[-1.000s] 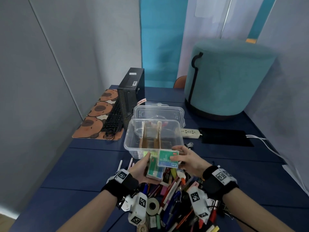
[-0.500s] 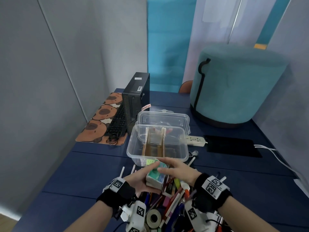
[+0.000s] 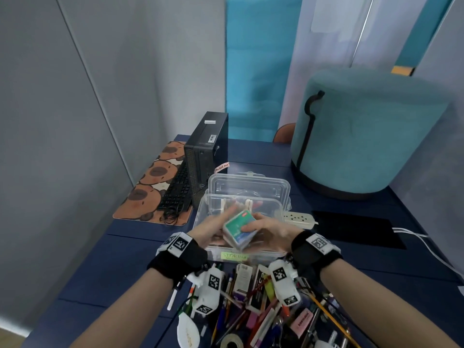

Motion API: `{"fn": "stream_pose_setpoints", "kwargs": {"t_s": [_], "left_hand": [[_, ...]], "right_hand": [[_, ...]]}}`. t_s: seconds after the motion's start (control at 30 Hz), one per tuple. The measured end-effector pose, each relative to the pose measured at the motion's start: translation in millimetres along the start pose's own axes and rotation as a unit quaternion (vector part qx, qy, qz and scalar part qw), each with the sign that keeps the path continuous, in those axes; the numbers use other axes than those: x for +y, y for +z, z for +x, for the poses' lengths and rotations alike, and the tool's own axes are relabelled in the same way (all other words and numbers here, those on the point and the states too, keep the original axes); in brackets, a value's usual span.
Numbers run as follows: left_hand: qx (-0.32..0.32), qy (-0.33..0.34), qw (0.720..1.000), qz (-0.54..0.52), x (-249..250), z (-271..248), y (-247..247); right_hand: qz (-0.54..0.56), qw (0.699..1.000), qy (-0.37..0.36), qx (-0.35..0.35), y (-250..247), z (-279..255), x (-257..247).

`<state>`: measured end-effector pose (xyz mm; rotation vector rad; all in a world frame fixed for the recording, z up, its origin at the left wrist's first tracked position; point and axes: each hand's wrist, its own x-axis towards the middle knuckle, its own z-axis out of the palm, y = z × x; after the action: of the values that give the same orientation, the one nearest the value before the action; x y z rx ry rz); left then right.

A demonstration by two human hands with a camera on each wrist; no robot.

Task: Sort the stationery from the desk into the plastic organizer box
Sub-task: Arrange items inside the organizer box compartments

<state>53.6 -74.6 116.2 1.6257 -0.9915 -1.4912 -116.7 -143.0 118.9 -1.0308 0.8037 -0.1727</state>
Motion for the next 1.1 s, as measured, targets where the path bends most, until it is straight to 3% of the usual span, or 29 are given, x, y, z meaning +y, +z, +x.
{"fn": "stream_pose_setpoints", "kwargs": {"t_s": [0.07, 0.1, 0.17, 0.27, 0.43, 0.57, 0.67, 0.73, 0.8, 0.87, 0.97, 1.03, 1.1], "left_hand": [[0.116, 0.054, 0.990, 0.058, -5.8, 13.2, -9.0], [0.133, 0.081, 0.982, 0.107, -9.4, 18.6, -13.4], [0.094, 0.114, 0.950, 0.274, -17.9, 30.8, -19.0], [0.047, 0.112, 0.874, 0.470, -24.3, 46.7, -19.3], [0.051, 0.168, 0.815, 0.552, -15.0, 61.3, -12.8], [0.033, 0.136, 0.807, 0.574, -12.7, 67.9, -15.3], [0.016, 0.105, 0.795, 0.598, -9.5, 70.0, -13.7], [-0.006, 0.083, 0.762, 0.643, -12.1, 76.4, -8.1], [-0.031, 0.082, 0.710, 0.698, -17.6, 87.7, -1.1], [-0.053, 0.084, 0.677, 0.729, -19.9, 96.9, 4.1], [-0.082, 0.082, 0.642, 0.758, -18.1, 103.5, 7.3], [-0.088, 0.083, 0.618, 0.776, -17.0, 106.7, 5.8], [-0.091, 0.083, 0.609, 0.783, -18.8, 112.2, 6.6]], "right_hand": [[0.021, 0.998, -0.015, 0.050, -3.8, 12.6, -7.3], [0.024, 0.997, -0.020, 0.075, -5.2, 19.5, -9.6], [0.006, 0.995, -0.017, 0.100, -5.0, 32.6, -11.4], [-0.013, 0.994, -0.001, 0.111, -0.6, 47.9, -8.2], [-0.096, 0.990, 0.043, 0.097, 2.3, 58.1, -4.4], [-0.178, 0.977, 0.063, 0.102, -3.8, 58.9, -4.3], [-0.222, 0.964, 0.034, 0.143, -13.1, 52.8, -4.4], [-0.205, 0.960, -0.017, 0.189, -25.1, 47.7, -2.0], [-0.254, 0.936, -0.056, 0.236, -38.3, 40.8, 6.3], [-0.380, 0.878, -0.053, 0.287, -52.0, 36.5, 18.4], [-0.525, 0.788, 0.010, 0.320, -61.6, 27.7, 34.8], [-0.552, 0.769, 0.007, 0.322, -64.3, 23.3, 42.5], [-0.536, 0.779, -0.019, 0.325, -66.1, 21.8, 48.9]]}}
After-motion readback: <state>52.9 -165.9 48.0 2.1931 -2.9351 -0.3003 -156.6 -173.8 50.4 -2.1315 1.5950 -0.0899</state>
